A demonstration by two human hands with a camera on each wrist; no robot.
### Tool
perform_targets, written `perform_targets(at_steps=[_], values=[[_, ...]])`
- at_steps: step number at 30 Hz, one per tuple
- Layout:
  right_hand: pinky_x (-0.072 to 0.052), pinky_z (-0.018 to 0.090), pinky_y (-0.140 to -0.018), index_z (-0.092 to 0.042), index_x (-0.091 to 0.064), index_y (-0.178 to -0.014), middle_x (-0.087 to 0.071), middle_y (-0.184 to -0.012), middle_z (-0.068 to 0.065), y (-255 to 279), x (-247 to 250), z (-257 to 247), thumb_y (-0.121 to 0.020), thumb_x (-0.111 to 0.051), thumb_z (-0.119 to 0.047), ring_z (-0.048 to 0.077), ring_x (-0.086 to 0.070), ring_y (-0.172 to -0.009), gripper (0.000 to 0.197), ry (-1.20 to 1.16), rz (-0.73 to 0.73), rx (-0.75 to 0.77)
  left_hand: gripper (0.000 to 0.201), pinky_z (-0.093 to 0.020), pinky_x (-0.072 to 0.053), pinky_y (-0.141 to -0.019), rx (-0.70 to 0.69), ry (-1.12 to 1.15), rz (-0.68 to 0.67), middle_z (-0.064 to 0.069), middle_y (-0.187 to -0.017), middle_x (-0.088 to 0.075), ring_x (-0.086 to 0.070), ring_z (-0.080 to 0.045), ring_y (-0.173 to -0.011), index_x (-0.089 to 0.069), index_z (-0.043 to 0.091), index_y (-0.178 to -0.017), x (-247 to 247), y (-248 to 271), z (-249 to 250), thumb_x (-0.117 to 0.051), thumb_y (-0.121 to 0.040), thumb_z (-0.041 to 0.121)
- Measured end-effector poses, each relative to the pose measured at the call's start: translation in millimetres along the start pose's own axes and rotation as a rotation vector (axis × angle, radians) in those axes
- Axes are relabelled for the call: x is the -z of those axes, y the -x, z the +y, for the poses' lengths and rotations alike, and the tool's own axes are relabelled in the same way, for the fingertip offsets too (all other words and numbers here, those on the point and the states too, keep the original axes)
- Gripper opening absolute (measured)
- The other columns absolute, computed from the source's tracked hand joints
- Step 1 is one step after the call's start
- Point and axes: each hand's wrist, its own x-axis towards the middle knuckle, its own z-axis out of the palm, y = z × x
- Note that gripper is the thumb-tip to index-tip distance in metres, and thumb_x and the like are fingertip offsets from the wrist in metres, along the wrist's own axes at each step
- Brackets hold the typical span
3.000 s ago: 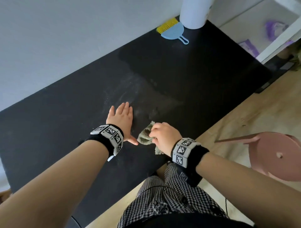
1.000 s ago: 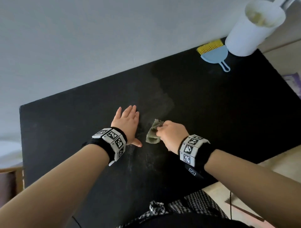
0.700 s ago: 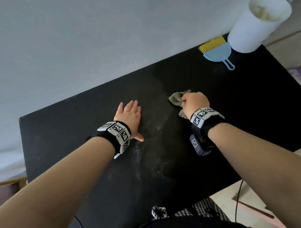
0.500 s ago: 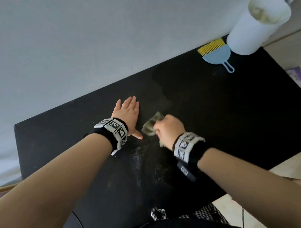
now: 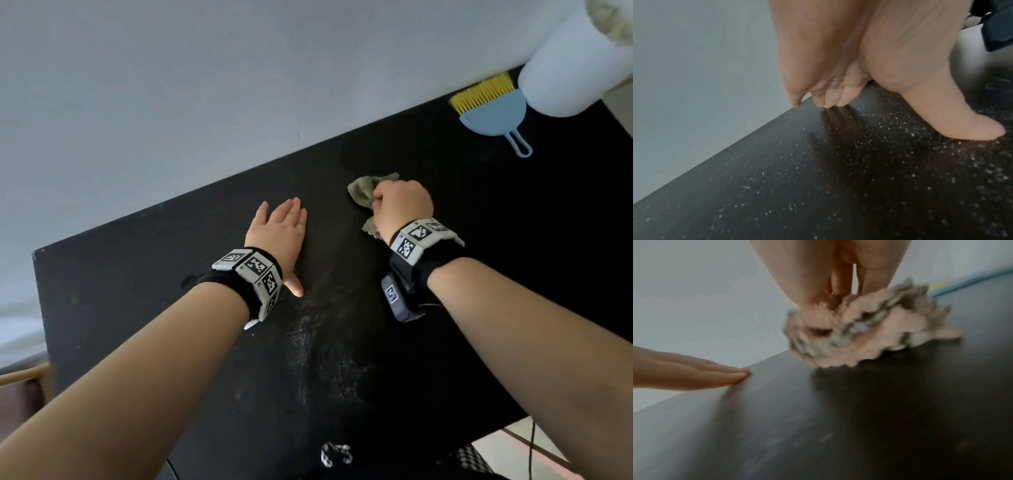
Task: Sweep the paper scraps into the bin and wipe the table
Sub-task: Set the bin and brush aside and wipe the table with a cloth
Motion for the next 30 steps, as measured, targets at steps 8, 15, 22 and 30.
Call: perform_targets(at_steps=[8, 15, 22, 30], values=[[-0.052, 0.039, -0.079, -0.011, -0.066, -0.104, -0.064, -0.097, 0.010, 82.7, -25.5, -40.2, -0.092, -0.051, -0.020, 0.025, -0.055, -0.099, 0.021, -0.101, -0.075, 0.406, 0.141, -0.051, 0.000, -0.117, -0.002, 0.053, -0.002, -0.005, -0.158, 0.016, 0.014, -0.024, -0.145, 0.011, 0.010, -0.151, -5.6, 3.0, -4.8, -0.067, -0.055, 0.078], [-0.045, 0.037, -0.091, -0.020, -0.061, -0.119, -0.063, -0.116, 0.008, 5.6, 10.6, -9.7, -0.095, -0.046, -0.023, 0.027, -0.054, -0.112, 0.028, 0.004, -0.095, 0.180, 0.141, -0.050, -0.001, -0.117, 0.117, 0.099, -0.014, -0.008, -0.157, 0.018, 0.011, -0.024, -0.146, 0.011, 0.009, -0.150, -4.0, 3.6, -24.3, -0.071, -0.056, 0.074], [-0.046, 0.035, -0.085, -0.016, -0.058, -0.118, -0.058, -0.115, 0.010, 8.1, -1.8, -48.4, -0.085, -0.063, -0.024, 0.029, -0.050, -0.111, 0.034, 0.130, -0.103, 0.190, 0.140, -0.049, 0.000, -0.118, 0.150, 0.063, -0.057, -0.009, -0.159, 0.006, 0.008, -0.023, -0.146, 0.004, 0.006, -0.151, -2.3, -6.5, -40.7, -0.072, -0.055, 0.074], [-0.048, 0.036, -0.088, -0.024, -0.063, -0.117, -0.064, -0.113, 0.005, 18.5, -3.6, -59.9, -0.094, -0.046, -0.025, 0.025, -0.057, -0.107, 0.028, 0.008, -0.170, 0.452, 0.139, -0.049, -0.001, -0.118, 0.142, 0.123, -0.032, -0.005, -0.159, 0.008, 0.006, -0.021, -0.146, 0.005, 0.010, -0.152, -7.8, -3.4, -44.8, -0.072, -0.055, 0.073]])
